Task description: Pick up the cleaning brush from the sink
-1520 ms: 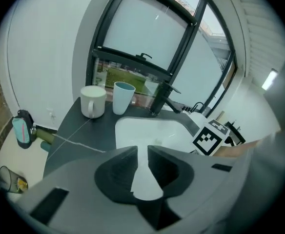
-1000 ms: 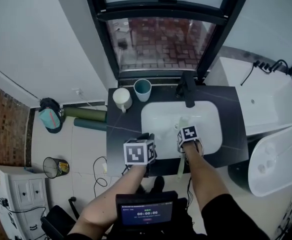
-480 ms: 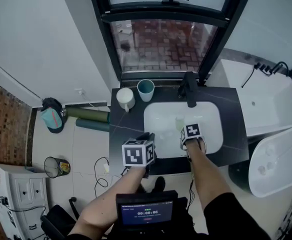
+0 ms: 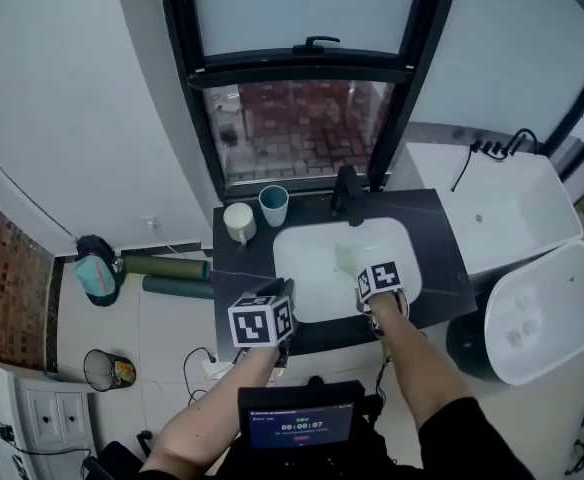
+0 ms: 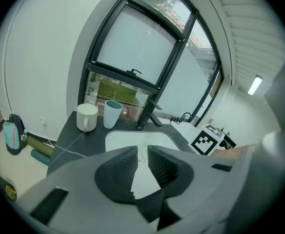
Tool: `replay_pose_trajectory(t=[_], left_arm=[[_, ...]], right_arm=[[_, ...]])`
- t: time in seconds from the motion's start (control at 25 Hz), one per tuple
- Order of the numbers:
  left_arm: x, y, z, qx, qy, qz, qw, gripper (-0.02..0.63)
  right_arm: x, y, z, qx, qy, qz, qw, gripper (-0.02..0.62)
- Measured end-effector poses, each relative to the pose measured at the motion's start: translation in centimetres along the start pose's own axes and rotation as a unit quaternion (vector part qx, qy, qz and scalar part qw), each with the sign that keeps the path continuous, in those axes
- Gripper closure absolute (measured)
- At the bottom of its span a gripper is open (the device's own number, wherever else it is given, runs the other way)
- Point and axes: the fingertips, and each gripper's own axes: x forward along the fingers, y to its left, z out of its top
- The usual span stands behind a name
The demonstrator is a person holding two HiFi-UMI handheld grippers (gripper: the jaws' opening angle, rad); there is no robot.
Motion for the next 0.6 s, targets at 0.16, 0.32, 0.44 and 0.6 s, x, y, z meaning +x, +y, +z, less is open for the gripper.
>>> replay_pose_trajectory(t=[0.16, 0.32, 0.44, 0.6], left_arm=[[-4.2, -1.3, -0.4, 0.030, -0.019, -0.020, 0.9992, 0.534], [-7.5, -4.3, -1.0, 0.099, -0.052, -0.064, 0.9916, 0.534], [-9.4, -5.6, -2.0, 0.104, -0.068, -0.087, 0.9885, 0.534], [-11.6, -6.7, -4.7, 0.100, -0.064, -0.093, 0.9886, 0.534]], right_arm=[[-4.9, 1.6, -2.1, 0.010, -0.057, 0.014, 0.998, 0.538], [-9.6, 2.9, -5.4, 0.017, -0.113, 0.019, 0.993, 0.538], [-12.1, 3.7, -8.4, 0.025, -0.145, 0.021, 0.989, 0.538], [-15.6, 4.5, -11.0, 0.031, -0.194, 0.035, 0.980, 0.538]])
